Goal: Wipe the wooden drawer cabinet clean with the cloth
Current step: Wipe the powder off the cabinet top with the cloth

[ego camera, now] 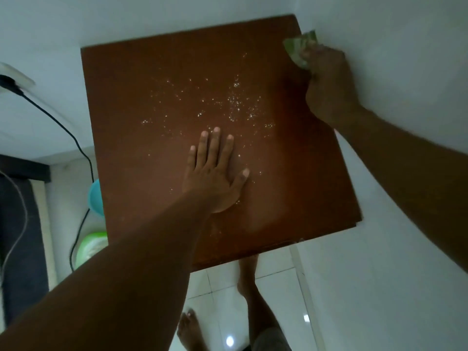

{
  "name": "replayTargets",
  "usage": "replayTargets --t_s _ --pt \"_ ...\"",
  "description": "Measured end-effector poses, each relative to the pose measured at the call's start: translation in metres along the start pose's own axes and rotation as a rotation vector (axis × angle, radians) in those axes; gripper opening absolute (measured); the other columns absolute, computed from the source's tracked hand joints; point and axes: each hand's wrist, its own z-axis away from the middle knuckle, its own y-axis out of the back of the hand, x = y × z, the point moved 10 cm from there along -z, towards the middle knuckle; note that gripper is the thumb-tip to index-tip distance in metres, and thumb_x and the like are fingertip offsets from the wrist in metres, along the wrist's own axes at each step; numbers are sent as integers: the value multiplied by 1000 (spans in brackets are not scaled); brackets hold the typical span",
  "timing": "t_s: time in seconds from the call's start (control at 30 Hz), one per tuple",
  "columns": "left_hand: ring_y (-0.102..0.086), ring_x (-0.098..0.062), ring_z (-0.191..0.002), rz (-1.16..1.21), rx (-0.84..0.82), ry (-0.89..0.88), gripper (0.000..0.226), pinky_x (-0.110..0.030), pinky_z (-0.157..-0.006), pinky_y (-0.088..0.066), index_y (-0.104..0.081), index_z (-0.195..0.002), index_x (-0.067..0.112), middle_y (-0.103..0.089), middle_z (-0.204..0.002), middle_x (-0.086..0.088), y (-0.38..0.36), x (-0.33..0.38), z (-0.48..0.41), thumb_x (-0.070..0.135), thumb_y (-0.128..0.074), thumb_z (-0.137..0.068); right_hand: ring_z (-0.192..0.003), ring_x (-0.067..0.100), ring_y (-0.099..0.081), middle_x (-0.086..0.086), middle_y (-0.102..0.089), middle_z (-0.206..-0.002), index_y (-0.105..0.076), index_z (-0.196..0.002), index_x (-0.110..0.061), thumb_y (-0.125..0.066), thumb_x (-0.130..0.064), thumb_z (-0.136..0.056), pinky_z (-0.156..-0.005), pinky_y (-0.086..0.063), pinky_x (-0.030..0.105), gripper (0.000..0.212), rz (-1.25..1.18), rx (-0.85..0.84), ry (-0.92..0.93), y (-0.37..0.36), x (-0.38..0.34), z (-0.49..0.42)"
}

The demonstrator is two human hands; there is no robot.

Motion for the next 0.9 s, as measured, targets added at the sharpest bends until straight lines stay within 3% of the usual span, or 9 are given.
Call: replayTargets --t_s 0.07,0.13,0.23,0.3,0.4,0.53,0.7,0.8,0.9 --pt "35 -21 -153 -15 31 2 88 -46 -125 17 22 -162 30 34 -168 1 0 0 1 76 -6 -93 -149 39 -25 21 -32 -159 -39 -149 -1 -44 6 -88 -126 -15 41 61 76 -152 14 -34 10 -51" --pt "33 -22 -154 -19 49 1 88 -46 -125 16 19 -163 30 31 -169 0 1 0 2 75 -9 -94 -154 34 -11 18 -16 -165 -24 -156 -3 -46 -1 -95 -127 -9 42 64 107 -277 17 -66 14 -69" --pt "33 -22 -154 -20 56 3 87 -45 -125 16 19 -163 30 30 -169 0 3 -1 3 74 -11 -95 -155 33 -3 18 -5 -167 -8 -159 -3 -28 -30 -106 -126 -4 43 62 170 -242 21 -84 12 -54" --pt "33 -22 -154 -8 48 3 86 -45 -125 16 19 -163 30 31 -169 0 3 -1 3 74 -13 -96 -155 32 -2 18 -4 -167 -6 -159 -4 -19 -39 -106 -126 -3 42 65 185 -216 -6 -80 10 -29" --pt "34 -21 -153 2 18 2 87 -46 -125 16 20 -162 30 33 -168 1 3 -1 1 75 -12 -96 -155 31 -6 16 -10 -167 -10 -159 -4 -19 -38 -105 -127 -7 42 64 176 -189 -55 -68 13 33" --pt "36 -23 -152 14 -15 -5 88 -47 -125 17 23 -162 29 36 -167 0 3 1 0 77 -14 -97 -155 27 -13 13 -20 -165 -21 -158 -5 -32 -22 -104 -126 -14 43 57 128 -135 -138 -49 19 153" --pt "39 -22 -150 14 -60 -8 90 -48 -124 19 23 -161 28 39 -165 0 2 1 -2 79 -11 -95 -142 35 -42 20 -49 -148 -50 -141 3 -37 -5 -99 -116 -36 55 46 6 54 -206 -21 20 271" --pt "40 -22 -149 17 -71 -20 89 -48 -124 21 24 -161 29 41 -164 1 3 1 -1 78 -11 -96 -126 39 -54 22 -62 -133 -61 -129 5 -37 1 -92 -100 -51 59 44 15 76 -178 -11 6 297" --pt "42 -21 -148 30 -84 -23 85 -47 -123 22 25 -160 29 42 -163 1 0 4 3 75 -10 -98 -116 41 -62 22 -66 -125 -63 -127 4 -37 -3 -95 -96 -54 57 42 -70 38 -120 -4 -13 273"
